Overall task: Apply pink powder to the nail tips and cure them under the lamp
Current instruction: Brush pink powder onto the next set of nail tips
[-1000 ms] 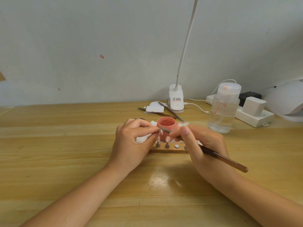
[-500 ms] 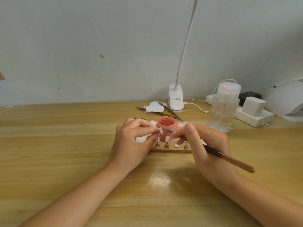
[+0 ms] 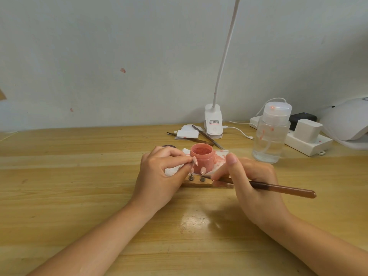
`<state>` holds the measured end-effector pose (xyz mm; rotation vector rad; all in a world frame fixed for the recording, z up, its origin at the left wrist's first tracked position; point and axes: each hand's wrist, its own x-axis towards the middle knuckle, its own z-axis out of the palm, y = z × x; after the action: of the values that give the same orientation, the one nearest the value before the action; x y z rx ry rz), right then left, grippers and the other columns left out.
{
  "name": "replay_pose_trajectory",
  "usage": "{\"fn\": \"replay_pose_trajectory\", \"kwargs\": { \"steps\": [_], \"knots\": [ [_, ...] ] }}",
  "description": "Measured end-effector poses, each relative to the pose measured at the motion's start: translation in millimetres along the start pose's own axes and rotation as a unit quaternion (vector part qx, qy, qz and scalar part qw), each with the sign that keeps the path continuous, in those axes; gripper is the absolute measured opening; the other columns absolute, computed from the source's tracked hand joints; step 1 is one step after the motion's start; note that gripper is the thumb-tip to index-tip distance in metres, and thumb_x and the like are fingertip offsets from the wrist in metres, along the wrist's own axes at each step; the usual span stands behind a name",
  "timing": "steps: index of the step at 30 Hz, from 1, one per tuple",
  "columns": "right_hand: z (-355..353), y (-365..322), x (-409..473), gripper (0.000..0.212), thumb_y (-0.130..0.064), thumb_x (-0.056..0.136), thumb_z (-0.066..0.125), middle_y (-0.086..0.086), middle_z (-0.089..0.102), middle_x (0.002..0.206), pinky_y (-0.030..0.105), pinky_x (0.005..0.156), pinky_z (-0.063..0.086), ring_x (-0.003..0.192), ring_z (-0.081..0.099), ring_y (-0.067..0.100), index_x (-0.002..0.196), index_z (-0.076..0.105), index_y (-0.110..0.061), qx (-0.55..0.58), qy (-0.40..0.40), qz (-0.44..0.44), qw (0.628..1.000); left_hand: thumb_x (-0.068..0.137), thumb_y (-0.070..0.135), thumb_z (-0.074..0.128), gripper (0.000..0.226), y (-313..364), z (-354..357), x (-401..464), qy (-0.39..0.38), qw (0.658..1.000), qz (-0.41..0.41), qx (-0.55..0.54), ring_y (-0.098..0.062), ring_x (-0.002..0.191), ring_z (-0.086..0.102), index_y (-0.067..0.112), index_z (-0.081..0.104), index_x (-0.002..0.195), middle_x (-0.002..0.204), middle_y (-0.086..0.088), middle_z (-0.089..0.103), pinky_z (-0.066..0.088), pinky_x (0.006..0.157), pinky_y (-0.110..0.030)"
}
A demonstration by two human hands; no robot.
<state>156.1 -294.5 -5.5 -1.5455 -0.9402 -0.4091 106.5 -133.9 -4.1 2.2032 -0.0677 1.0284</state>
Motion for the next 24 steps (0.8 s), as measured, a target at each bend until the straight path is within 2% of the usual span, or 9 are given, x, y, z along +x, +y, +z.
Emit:
{"fn": "replay_pose_trajectory", "kwargs": {
  "steps": [3,6,9,13,16,18,21,24],
  "knots": [
    [2.0,-2.7,2.6,0.042,-0.032,0.092,0.041,-0.008,0.069,0.071,0.023,0.064,0.050,0.069,0.064,0.004,0.072,0.072,-0.013,-0.034,0.001,-0.040,0.999,0.072,0.006,0.073,0.017,-1.5,0.7,0.1,0.003,1.000,0.000,-0.002,-0.006,0.085,0.053,0.019,0.074,0.083,0.079,0.015,0.061,0.038,0.084,-0.037],
    [2.0,-1.9,1.2,0.049,-0.042,0.091,0.041,-0.006,0.069,0.068,0.026,0.063,0.051,0.067,0.065,0.006,0.068,0.073,-0.013,-0.017,-0.007,0.001,1.000,0.073,0.004,0.073,0.018,-1.2,0.7,1.1,0.004,1.000,-0.002,-0.016,-0.006,0.084,0.054,0.019,0.074,0.084,0.078,0.017,0.062,0.042,0.083,-0.039],
    [0.6,-2.1,0.7,0.046,-0.037,0.090,0.038,-0.005,0.068,0.063,0.021,0.061,0.049,0.062,0.063,0.007,0.065,0.070,-0.015,0.013,0.012,0.009,1.000,0.073,0.006,0.072,0.014,-1.1,0.6,0.6,0.005,1.000,0.004,-0.027,-0.006,0.082,0.054,0.017,0.074,0.082,0.079,0.017,0.062,0.043,0.083,-0.040],
    [4.0,-3.9,2.7,0.043,-0.031,0.092,0.037,-0.009,0.069,0.074,0.023,0.068,0.050,0.073,0.065,0.005,0.073,0.071,-0.014,-0.009,-0.007,-0.012,1.000,0.075,0.012,0.069,0.011,-3.8,0.4,0.0,0.000,0.999,0.019,-0.027,-0.007,0.083,0.054,0.012,0.074,0.085,0.081,0.011,0.065,0.044,0.081,-0.043],
    [2.2,-5.2,1.2,0.047,-0.036,0.089,0.036,-0.004,0.068,0.064,0.016,0.062,0.047,0.064,0.062,0.004,0.066,0.070,-0.012,0.048,0.001,0.031,0.998,0.074,0.014,0.068,0.013,-3.5,0.7,0.8,-0.005,0.999,0.024,-0.026,-0.006,0.085,0.054,0.014,0.074,0.085,0.081,0.012,0.066,0.044,0.080,-0.039],
    [1.9,-6.7,0.8,0.047,-0.033,0.091,0.036,-0.007,0.066,0.062,0.011,0.062,0.045,0.064,0.062,0.002,0.066,0.069,-0.011,0.057,0.013,0.020,0.998,0.073,0.018,0.066,0.014,-2.4,1.0,1.2,-0.003,0.999,0.029,-0.027,-0.007,0.083,0.055,0.013,0.075,0.082,0.079,0.012,0.066,0.045,0.078,-0.037],
    [4.2,-7.7,2.3,0.040,-0.026,0.095,0.042,-0.010,0.069,0.074,0.018,0.068,0.049,0.075,0.065,0.005,0.072,0.070,-0.010,0.021,0.009,0.010,1.000,0.073,0.020,0.064,0.015,-2.4,0.9,1.1,-0.001,0.999,0.027,-0.029,-0.007,0.083,0.055,0.012,0.075,0.081,0.079,0.012,0.066,0.046,0.078,-0.040],
    [3.5,-7.7,1.3,0.044,-0.029,0.090,0.039,-0.006,0.068,0.065,0.016,0.063,0.048,0.066,0.064,0.005,0.066,0.070,-0.009,0.055,-0.012,0.055,0.997,0.073,0.017,0.066,0.014,-3.1,0.6,0.3,-0.004,0.999,0.023,-0.028,-0.006,0.083,0.055,0.013,0.075,0.083,0.080,0.011,0.066,0.045,0.080,-0.046]
  ]
}}
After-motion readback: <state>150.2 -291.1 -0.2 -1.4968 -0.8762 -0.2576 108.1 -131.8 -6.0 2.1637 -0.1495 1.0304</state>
